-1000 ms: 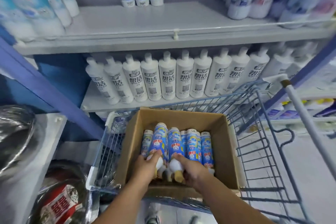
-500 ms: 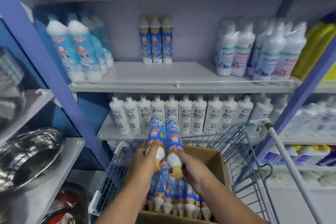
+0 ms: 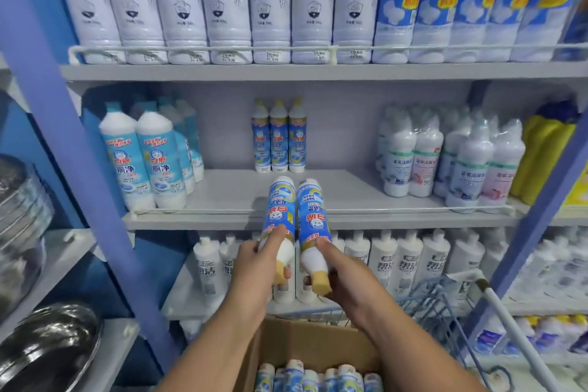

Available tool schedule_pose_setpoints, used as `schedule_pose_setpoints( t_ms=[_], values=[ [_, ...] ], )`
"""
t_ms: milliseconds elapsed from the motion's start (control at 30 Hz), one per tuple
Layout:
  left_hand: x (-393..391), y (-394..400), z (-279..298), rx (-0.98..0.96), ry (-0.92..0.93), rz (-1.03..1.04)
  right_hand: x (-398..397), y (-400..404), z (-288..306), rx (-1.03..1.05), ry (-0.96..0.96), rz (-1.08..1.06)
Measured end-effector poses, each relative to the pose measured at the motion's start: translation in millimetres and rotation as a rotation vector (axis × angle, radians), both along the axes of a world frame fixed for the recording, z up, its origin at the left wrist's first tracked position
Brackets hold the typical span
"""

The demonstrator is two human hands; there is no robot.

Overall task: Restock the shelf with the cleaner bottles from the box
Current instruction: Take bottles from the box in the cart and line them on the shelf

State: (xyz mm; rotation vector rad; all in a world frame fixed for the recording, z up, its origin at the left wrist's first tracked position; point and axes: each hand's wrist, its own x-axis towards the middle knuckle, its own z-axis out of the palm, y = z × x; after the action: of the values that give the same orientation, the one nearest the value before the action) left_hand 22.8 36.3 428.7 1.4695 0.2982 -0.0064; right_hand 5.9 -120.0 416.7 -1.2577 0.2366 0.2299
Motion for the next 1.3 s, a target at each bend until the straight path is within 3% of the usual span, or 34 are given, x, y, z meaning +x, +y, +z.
schedule_pose_setpoints(
  t_ms=[567,967,1133,1300],
  values=[
    [133,42,7,0.087,0.237,-0.227,100,47,14,-0.162,0.112,-0.159],
    [127,58,13,0.321,-0.028,-0.494,108,33,30,-0.429,-0.103,0.001],
    [126,75,-8,0.236,-0.129,-0.632,95,10,14,-0.48,-0.312,0.203],
    [131,76,-6,0.557,-0.29,-0.502,105,2,2,-0.81,-0.446,0.157]
  ],
)
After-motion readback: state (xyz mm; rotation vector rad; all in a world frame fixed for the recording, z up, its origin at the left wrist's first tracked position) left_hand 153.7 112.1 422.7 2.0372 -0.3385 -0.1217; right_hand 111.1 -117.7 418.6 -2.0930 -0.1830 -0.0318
